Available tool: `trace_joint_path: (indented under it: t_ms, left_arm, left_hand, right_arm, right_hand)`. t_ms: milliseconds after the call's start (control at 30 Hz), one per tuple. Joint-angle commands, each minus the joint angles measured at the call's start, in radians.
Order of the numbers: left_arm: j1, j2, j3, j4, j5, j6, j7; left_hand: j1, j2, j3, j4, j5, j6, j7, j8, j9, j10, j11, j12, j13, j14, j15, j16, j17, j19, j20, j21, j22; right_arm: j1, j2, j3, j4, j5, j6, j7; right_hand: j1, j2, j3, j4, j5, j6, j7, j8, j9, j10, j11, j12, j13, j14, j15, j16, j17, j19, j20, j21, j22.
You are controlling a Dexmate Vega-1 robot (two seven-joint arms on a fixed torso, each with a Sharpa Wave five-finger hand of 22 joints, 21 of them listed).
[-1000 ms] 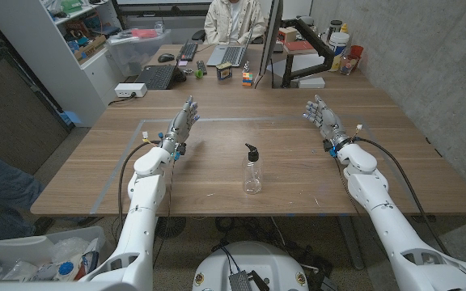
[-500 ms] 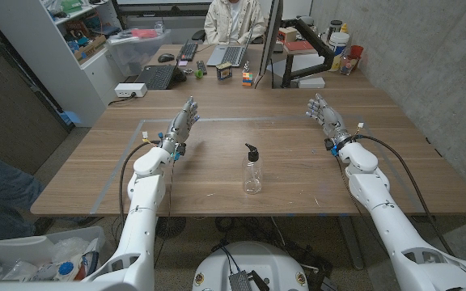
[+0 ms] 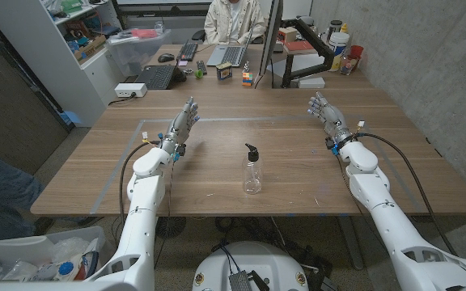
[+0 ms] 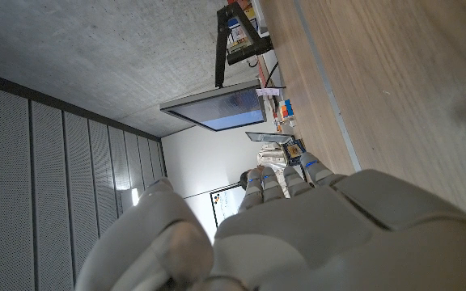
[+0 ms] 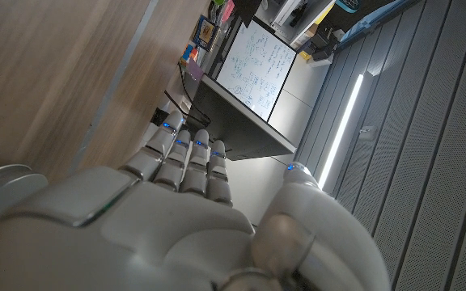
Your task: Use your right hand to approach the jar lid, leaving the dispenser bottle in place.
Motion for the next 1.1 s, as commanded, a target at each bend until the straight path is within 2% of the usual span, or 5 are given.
trace_joint_path:
  t_ms: [33, 567, 1100]
  left_arm:
    - [-0.004, -0.004, -0.01, 0.0, -0.019, 0.009, -0.019]
    - [-0.008, -0.005, -0.015, -0.004, -0.036, 0.008, -0.041]
    - [-0.002, -0.005, -0.016, -0.012, -0.033, 0.014, -0.038]
  left_hand:
    - [0.009, 0.003, -0.002, -0.005, 0.009, 0.01, 0.001, 0.007, 0.004, 0.003, 0.0, 0.007, 0.002, 0.001, 0.005, 0.006, 0.002, -0.026, -0.015, -0.001, 0.004]
    - [0.011, 0.005, -0.006, -0.007, 0.01, 0.016, 0.0, 0.008, 0.004, 0.008, 0.0, 0.008, 0.002, 0.008, 0.004, 0.008, 0.002, -0.015, -0.008, -0.008, 0.004]
    - [0.013, 0.007, -0.009, -0.008, 0.011, 0.023, -0.001, 0.009, 0.004, 0.014, 0.0, 0.01, 0.002, 0.016, 0.002, 0.01, 0.002, -0.01, -0.002, -0.014, 0.004]
  right_arm:
    - [0.0, -0.002, 0.002, 0.005, -0.04, 0.039, -0.036]
    - [0.004, -0.011, -0.003, 0.016, -0.074, 0.044, -0.056]
    - [0.016, -0.045, -0.025, 0.021, -0.164, 0.062, -0.099]
  right_hand:
    - [0.014, 0.002, 0.0, -0.009, 0.006, 0.02, -0.02, 0.007, 0.001, 0.024, 0.0, 0.008, 0.005, 0.016, -0.006, 0.006, 0.003, 0.01, 0.0, -0.008, 0.005]
    - [0.017, 0.004, 0.0, -0.013, 0.007, 0.03, -0.031, 0.008, 0.001, 0.033, -0.009, 0.009, 0.005, 0.027, -0.017, 0.006, 0.002, 0.018, -0.004, -0.014, 0.005]
    - [0.022, 0.006, 0.001, -0.018, 0.008, 0.032, -0.044, 0.006, 0.002, 0.034, -0.016, 0.006, 0.006, 0.028, -0.023, 0.003, 0.002, 0.021, -0.006, -0.022, 0.006]
